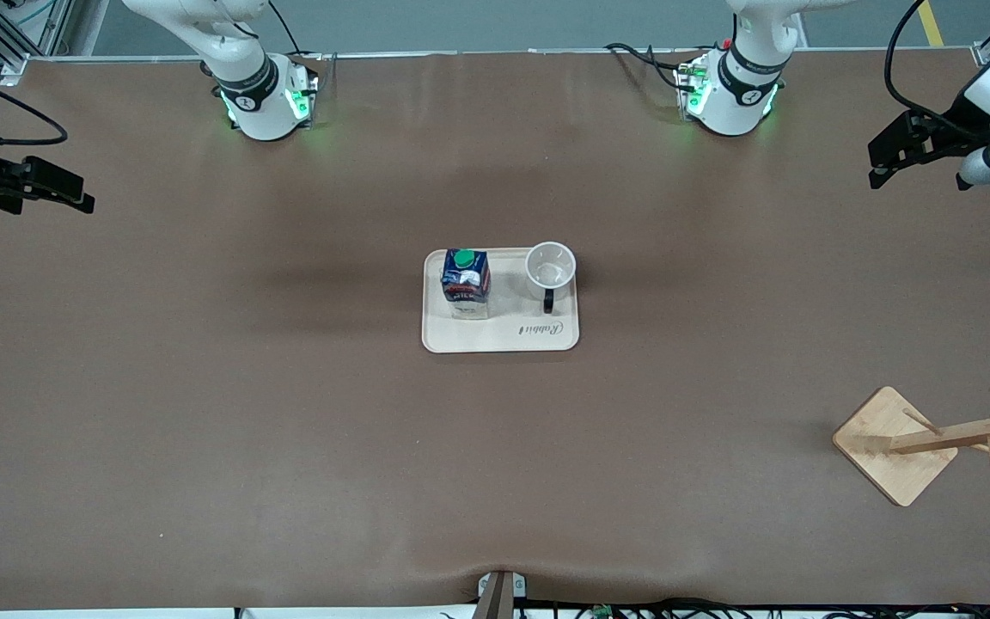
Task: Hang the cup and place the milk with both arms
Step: 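Move the left gripper over the white mug on the tray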
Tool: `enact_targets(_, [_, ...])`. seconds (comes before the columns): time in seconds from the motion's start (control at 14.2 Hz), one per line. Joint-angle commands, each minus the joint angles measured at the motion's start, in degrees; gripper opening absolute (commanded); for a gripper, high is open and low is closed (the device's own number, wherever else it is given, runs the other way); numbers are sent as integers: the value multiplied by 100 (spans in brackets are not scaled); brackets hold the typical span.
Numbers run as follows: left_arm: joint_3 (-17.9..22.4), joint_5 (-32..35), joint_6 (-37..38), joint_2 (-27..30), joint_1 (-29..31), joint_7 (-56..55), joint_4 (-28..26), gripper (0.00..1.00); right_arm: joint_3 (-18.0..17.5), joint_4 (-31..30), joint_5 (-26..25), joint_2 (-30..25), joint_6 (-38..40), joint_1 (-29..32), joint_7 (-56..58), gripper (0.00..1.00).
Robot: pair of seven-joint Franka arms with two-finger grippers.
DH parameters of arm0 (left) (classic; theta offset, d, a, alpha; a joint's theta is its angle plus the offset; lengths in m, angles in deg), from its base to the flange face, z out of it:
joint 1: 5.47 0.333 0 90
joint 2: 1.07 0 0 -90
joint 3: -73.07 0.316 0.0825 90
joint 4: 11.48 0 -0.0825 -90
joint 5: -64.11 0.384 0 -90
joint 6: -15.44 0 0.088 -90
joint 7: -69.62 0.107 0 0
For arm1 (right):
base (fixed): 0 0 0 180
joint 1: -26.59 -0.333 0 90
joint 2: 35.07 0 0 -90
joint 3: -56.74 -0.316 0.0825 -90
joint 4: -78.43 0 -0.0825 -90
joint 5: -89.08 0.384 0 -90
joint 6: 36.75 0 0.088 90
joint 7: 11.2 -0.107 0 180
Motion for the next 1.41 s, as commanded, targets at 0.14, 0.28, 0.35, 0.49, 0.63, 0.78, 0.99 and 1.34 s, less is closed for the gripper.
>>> enact_targets(0.14, [-21, 110, 99, -63, -42, -54, 154, 100, -136, 32, 12, 11, 38, 150, -73, 100])
enact_targets(0.28, [-21, 101, 99, -107, -25, -37, 163, 100, -136, 32, 21, 11, 47, 141, -73, 100])
enact_targets(0.35, [-12, 92, 99, -133, 1, -54, 198, 100, -136, 32, 12, 11, 29, 141, -73, 100])
enact_targets(0.49, [-3, 92, 99, -160, 28, -45, 172, 100, -136, 32, 21, 11, 47, 141, -73, 100])
enact_targets(0.63, [14, 83, 107, -177, 36, -10, 172, 100, -136, 23, 21, 11, 47, 141, -73, 100])
enact_targets(0.78, [6, 83, 107, -177, 19, -54, 128, 100, -136, 23, 21, 11, 29, 141, -73, 100])
enact_targets(0.99, [-12, 4, 99, -177, 10, -133, -47, 100, -136, 23, 21, 11, 29, 132, -73, 100])
enact_targets(1.34, [-354, -180, -164, -90, -16, -492, -662, 100, -145, 23, 21, 19, 12, 123, -73, 100])
